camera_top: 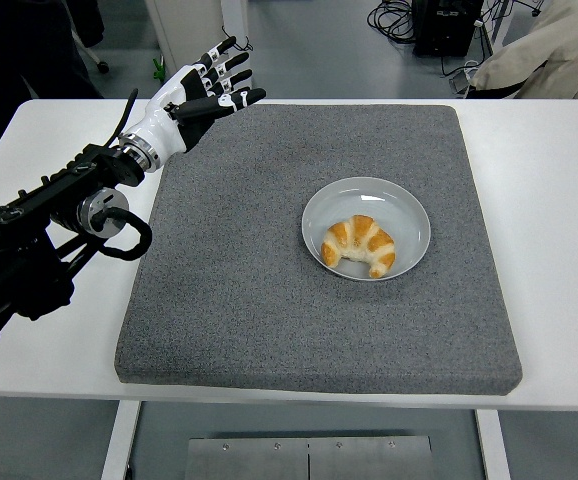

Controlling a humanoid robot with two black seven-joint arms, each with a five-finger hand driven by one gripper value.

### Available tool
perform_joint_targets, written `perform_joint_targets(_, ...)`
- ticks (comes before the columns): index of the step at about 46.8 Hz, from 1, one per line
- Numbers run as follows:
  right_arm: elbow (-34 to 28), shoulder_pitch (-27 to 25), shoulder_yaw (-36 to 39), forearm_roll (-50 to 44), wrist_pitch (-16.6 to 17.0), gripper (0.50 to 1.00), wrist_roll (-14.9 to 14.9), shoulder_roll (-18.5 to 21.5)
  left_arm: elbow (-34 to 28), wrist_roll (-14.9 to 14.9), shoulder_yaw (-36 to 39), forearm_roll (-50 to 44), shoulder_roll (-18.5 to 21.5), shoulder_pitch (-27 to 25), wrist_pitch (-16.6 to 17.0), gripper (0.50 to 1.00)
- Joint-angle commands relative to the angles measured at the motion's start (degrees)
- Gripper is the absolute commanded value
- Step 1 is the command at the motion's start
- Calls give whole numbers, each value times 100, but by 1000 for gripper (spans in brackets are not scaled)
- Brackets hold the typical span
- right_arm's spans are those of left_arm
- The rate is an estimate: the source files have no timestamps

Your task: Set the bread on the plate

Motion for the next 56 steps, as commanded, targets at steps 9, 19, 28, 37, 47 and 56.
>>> perform_joint_targets(9, 44, 18, 17, -6, 13, 1000, 0, 0, 730, -28, -92, -541, -155, 78, -26, 969)
perform_joint_targets(19, 44, 18, 0, 3, 13, 1000, 0, 0, 1169, -36, -356, -568, -277, 87, -44, 969)
perform_joint_targets(28, 44, 18, 53, 3, 13, 1000, 0, 0, 1696, -36, -646, -717, -506, 87, -61, 969)
perform_joint_targets(37, 44, 18, 53, 3, 13, 1000, 0, 0, 1855, -352, -646, -735, -568, 78, -61, 969)
perform_joint_targets(47, 44, 10, 44, 3, 13, 1000, 0, 0, 2092, -774, -646, -735, -638, 78, -61, 969)
perform_joint_targets(56, 44, 1, 53, 3, 13, 1000, 0, 0, 2400, -1231, -655, -735, -893, 69, -61, 969)
